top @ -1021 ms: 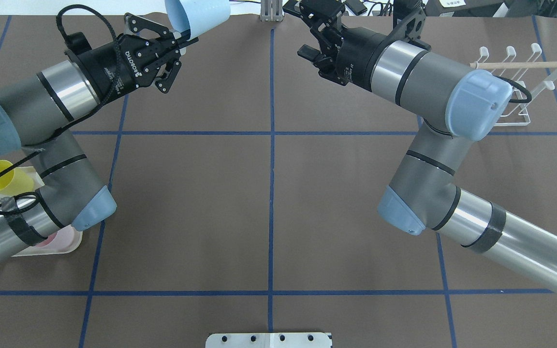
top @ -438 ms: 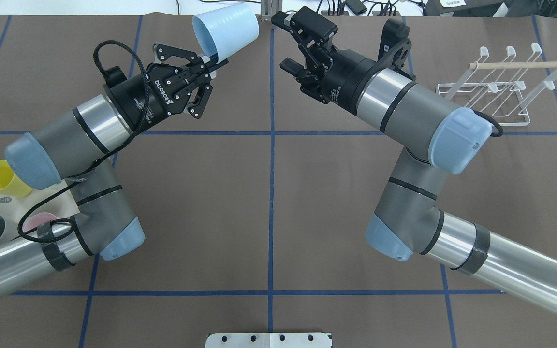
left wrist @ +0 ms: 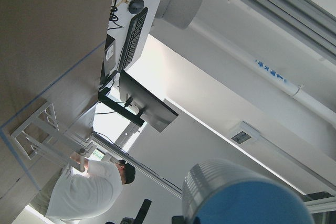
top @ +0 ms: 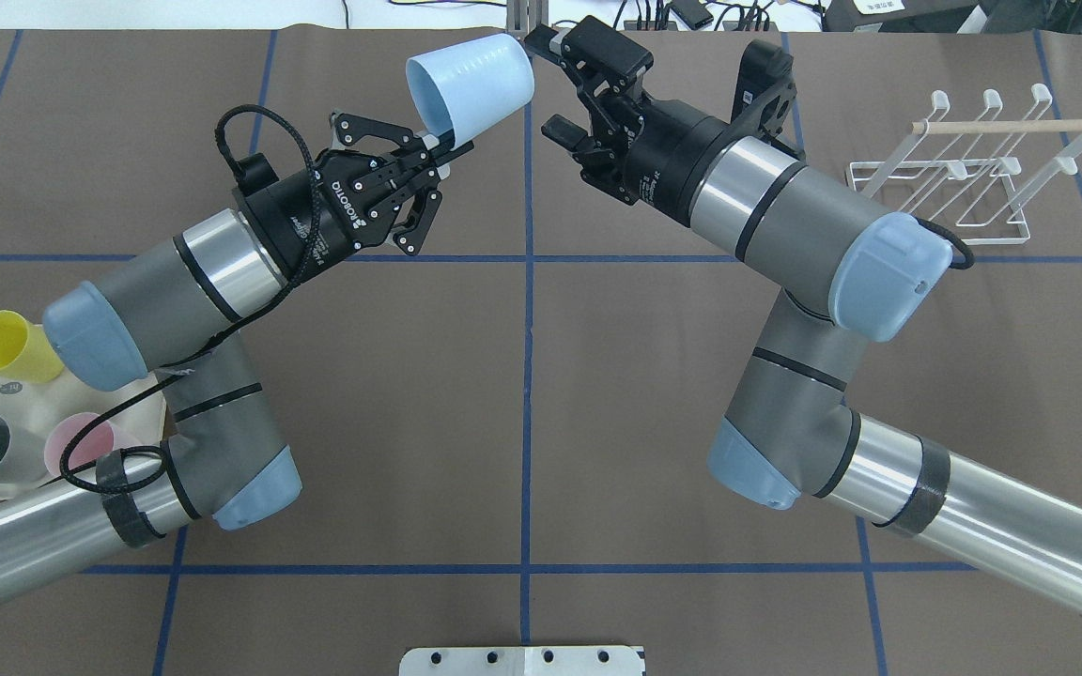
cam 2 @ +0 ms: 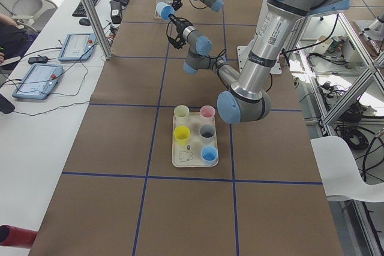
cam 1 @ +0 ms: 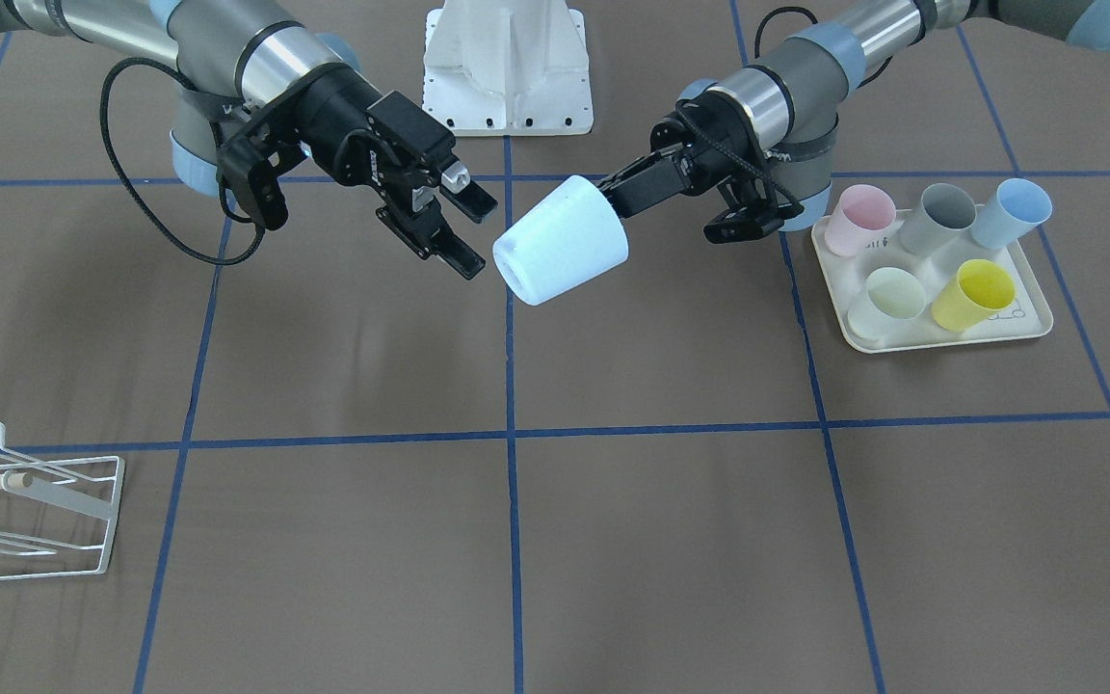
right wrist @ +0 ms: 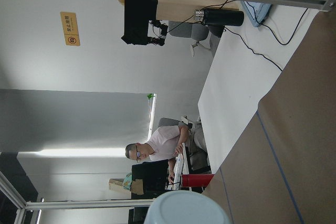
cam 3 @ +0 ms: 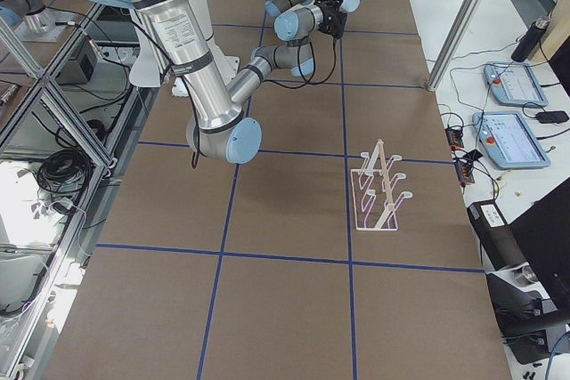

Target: Transfer IKEA cup to right arm and place on rack

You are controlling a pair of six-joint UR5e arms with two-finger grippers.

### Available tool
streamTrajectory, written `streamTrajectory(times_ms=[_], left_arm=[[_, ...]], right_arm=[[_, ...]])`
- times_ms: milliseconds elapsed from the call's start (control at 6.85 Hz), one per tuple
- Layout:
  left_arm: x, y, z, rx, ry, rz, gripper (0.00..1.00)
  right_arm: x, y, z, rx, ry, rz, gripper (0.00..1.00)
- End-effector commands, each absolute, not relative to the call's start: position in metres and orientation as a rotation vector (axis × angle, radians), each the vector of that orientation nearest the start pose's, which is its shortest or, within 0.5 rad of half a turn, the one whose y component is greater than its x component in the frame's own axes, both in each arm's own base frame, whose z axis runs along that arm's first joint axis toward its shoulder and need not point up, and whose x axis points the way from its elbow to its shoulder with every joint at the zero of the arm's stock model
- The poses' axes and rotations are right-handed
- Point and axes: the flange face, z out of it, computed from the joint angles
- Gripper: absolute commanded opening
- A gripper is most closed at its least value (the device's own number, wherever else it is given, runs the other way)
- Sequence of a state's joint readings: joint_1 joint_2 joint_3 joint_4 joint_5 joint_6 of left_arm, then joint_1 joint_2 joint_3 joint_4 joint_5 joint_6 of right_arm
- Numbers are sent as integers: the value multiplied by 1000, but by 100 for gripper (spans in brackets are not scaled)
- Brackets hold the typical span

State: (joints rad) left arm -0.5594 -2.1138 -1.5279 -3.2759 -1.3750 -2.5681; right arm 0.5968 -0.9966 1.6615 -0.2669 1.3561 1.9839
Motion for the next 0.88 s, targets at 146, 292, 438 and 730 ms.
streamTrajectory(times_ms=[146, 292, 438, 730], left_arm=[[432, -423, 187, -448, 2384, -1022, 0], [438, -417, 187, -457, 2387, -1038, 0], [443, -413, 182, -456, 2401, -1062, 0], [447, -411, 174, -467, 2406, -1058, 0]], right_arm=[[-406, -459, 149, 331, -2031, 854, 100], [-406, -458, 149, 330, -2032, 853, 100], [-407, -458, 149, 328, -2032, 852, 100], [-411, -455, 150, 320, -2029, 848, 100]])
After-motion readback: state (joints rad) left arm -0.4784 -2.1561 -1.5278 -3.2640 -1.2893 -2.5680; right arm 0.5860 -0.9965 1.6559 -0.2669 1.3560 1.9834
